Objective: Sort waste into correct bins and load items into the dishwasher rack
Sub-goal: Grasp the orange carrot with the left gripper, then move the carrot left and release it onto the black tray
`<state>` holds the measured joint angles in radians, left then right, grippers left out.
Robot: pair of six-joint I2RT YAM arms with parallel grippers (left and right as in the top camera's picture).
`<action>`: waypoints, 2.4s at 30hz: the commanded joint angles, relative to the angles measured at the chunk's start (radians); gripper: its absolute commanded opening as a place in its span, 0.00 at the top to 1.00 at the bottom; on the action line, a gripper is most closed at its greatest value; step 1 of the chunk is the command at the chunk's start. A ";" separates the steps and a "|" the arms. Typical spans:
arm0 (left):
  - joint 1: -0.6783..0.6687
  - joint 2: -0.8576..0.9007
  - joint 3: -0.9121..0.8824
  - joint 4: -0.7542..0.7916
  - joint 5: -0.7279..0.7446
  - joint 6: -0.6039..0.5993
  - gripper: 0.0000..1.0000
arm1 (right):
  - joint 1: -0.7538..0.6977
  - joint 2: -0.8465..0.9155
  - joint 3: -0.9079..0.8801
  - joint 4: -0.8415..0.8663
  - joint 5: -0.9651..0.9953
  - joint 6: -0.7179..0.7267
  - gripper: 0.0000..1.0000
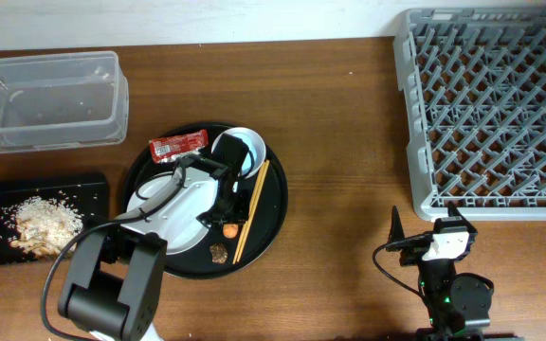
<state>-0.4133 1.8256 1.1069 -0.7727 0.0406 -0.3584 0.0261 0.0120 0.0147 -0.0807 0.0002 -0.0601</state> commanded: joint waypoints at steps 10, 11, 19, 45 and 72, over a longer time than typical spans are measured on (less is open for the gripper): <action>-0.006 -0.030 0.079 -0.104 -0.003 0.005 0.88 | 0.006 -0.008 -0.009 -0.001 0.009 -0.003 0.02; -0.006 -0.042 0.095 -0.117 -0.003 0.005 0.88 | 0.006 -0.008 -0.009 -0.001 0.009 -0.002 0.02; 0.054 -0.195 0.277 -0.278 -0.061 0.005 0.88 | 0.006 -0.008 -0.009 -0.001 0.009 -0.002 0.02; 0.955 -0.102 0.335 -0.142 -0.119 -0.279 0.87 | 0.006 -0.008 -0.009 -0.001 0.009 -0.003 0.02; 1.040 0.122 0.334 -0.153 -0.201 -0.278 0.81 | 0.006 -0.008 -0.009 -0.001 0.009 -0.003 0.02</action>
<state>0.6250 1.9110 1.4307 -0.9234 -0.1825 -0.6262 0.0261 0.0120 0.0147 -0.0803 0.0002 -0.0601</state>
